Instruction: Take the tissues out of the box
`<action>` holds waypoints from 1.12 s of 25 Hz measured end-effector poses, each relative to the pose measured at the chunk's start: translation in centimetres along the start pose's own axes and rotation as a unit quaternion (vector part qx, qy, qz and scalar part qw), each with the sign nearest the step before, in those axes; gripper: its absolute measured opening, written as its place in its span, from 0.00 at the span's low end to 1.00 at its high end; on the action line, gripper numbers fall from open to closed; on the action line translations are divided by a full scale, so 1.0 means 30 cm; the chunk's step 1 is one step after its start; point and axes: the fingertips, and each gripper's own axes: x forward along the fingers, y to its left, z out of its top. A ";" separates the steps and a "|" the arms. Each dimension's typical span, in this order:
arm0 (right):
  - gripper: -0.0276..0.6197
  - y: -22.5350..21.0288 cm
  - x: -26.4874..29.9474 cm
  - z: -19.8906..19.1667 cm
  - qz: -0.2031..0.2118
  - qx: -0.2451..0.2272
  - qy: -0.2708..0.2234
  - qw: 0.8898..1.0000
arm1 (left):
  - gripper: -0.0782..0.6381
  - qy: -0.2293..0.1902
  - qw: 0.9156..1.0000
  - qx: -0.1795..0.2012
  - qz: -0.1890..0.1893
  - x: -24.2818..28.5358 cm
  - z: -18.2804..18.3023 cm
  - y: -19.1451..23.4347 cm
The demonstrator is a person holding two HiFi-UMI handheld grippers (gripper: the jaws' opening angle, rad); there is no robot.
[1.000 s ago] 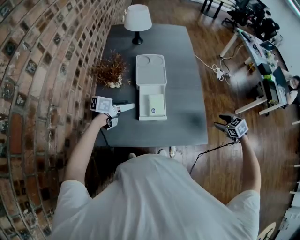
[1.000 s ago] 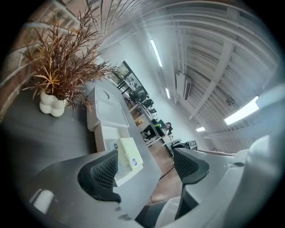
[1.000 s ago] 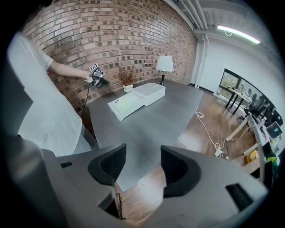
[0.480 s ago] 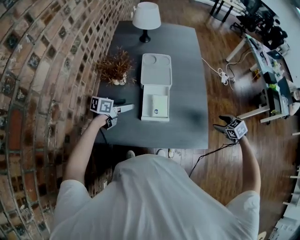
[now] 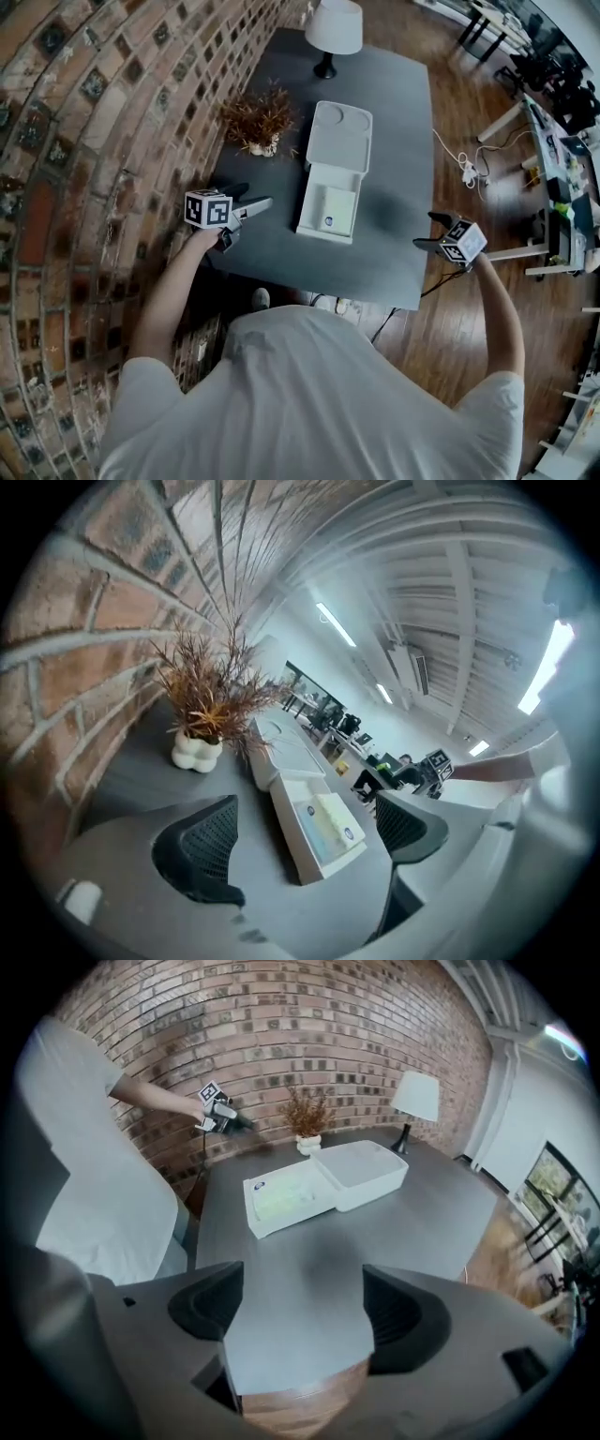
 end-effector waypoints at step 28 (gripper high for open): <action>0.99 0.121 0.568 0.444 0.097 -0.168 0.056 0.979 | 0.82 -0.147 0.979 0.113 0.087 -0.102 0.125 -0.144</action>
